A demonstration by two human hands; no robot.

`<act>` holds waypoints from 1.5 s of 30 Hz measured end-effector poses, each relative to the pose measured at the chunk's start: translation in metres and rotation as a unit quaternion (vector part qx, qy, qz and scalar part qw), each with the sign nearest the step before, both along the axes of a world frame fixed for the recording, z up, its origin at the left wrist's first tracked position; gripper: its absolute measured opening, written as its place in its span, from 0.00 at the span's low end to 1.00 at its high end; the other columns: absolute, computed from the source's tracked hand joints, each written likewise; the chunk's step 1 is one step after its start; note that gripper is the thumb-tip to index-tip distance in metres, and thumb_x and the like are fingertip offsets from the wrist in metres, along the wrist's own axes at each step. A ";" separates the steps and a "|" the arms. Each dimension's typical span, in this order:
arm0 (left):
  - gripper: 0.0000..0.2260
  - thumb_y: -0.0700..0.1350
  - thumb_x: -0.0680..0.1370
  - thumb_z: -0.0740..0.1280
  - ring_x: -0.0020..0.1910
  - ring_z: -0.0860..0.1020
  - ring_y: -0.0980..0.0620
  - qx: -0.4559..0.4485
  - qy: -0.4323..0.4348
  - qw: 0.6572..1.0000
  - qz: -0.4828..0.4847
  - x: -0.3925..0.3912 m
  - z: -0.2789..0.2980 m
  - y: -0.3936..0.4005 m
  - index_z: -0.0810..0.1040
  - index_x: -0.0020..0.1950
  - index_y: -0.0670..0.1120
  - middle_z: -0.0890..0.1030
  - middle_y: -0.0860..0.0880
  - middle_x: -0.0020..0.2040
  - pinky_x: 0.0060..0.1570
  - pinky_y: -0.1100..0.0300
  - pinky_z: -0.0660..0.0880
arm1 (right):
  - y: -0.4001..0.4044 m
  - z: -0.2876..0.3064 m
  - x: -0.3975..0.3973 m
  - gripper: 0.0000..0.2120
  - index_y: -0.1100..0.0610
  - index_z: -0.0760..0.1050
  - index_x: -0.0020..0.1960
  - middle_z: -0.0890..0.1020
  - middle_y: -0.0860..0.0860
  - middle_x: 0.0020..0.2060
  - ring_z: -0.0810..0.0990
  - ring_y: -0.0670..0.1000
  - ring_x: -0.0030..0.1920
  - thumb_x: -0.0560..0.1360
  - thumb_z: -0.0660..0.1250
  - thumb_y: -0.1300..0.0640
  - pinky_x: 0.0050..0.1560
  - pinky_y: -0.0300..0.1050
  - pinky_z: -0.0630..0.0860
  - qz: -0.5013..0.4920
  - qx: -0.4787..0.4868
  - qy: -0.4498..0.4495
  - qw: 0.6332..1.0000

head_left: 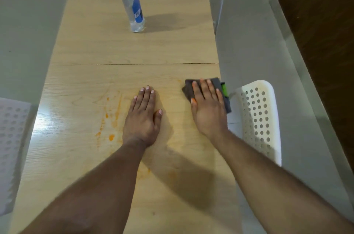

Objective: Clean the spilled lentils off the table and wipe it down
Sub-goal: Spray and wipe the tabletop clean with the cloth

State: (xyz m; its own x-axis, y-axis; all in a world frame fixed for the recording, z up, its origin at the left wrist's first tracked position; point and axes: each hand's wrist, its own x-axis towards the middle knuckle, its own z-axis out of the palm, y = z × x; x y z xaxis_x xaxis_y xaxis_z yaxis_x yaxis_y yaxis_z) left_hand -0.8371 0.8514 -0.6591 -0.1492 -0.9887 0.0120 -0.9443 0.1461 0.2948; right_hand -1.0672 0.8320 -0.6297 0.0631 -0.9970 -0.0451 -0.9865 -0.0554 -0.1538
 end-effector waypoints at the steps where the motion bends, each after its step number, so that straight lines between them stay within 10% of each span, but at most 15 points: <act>1: 0.30 0.56 0.87 0.50 0.86 0.44 0.52 0.002 -0.003 1.000 0.002 0.001 -0.002 -0.001 0.52 0.86 0.44 0.50 0.47 0.87 0.84 0.50 0.45 | -0.023 -0.001 0.008 0.28 0.51 0.55 0.85 0.57 0.52 0.84 0.51 0.53 0.85 0.87 0.48 0.47 0.83 0.58 0.53 -0.009 0.001 -0.006 1.000; 10: 0.30 0.56 0.87 0.50 0.85 0.44 0.52 0.001 0.007 1.000 0.005 0.002 0.000 0.001 0.52 0.86 0.44 0.50 0.48 0.87 0.84 0.49 0.47 | 0.040 0.005 0.013 0.28 0.50 0.51 0.86 0.53 0.51 0.85 0.48 0.51 0.85 0.87 0.50 0.47 0.83 0.56 0.50 0.119 0.028 -0.004 0.992; 20: 0.30 0.55 0.86 0.50 0.86 0.44 0.52 0.004 -0.001 1.000 0.006 0.003 -0.003 -0.001 0.52 0.86 0.44 0.50 0.47 0.87 0.84 0.48 0.48 | -0.082 0.001 0.031 0.28 0.51 0.55 0.85 0.58 0.53 0.84 0.52 0.54 0.84 0.86 0.49 0.47 0.83 0.57 0.52 0.003 0.005 -0.008 1.000; 28: 0.29 0.54 0.86 0.49 0.86 0.45 0.52 0.006 0.014 1.000 0.000 0.003 0.000 -0.001 0.53 0.86 0.44 0.51 0.48 0.87 0.83 0.46 0.51 | 0.034 0.006 0.012 0.28 0.50 0.54 0.86 0.56 0.50 0.85 0.49 0.51 0.85 0.87 0.53 0.47 0.83 0.55 0.52 0.166 0.020 -0.009 0.986; 38: 0.29 0.53 0.86 0.49 0.86 0.45 0.52 0.003 0.017 1.000 0.002 0.003 -0.001 -0.002 0.53 0.86 0.44 0.51 0.48 0.87 0.84 0.47 0.49 | -0.081 0.000 0.023 0.28 0.51 0.56 0.85 0.59 0.52 0.84 0.52 0.53 0.84 0.86 0.50 0.47 0.83 0.58 0.53 0.030 0.006 -0.008 0.999; 45: 0.29 0.52 0.86 0.47 0.86 0.47 0.50 0.007 0.018 1.000 -0.008 0.005 0.003 0.001 0.54 0.86 0.43 0.52 0.47 0.86 0.83 0.47 0.50 | 0.071 0.004 0.021 0.28 0.50 0.53 0.86 0.55 0.50 0.85 0.48 0.51 0.85 0.87 0.51 0.47 0.83 0.56 0.51 0.152 0.025 -0.018 0.988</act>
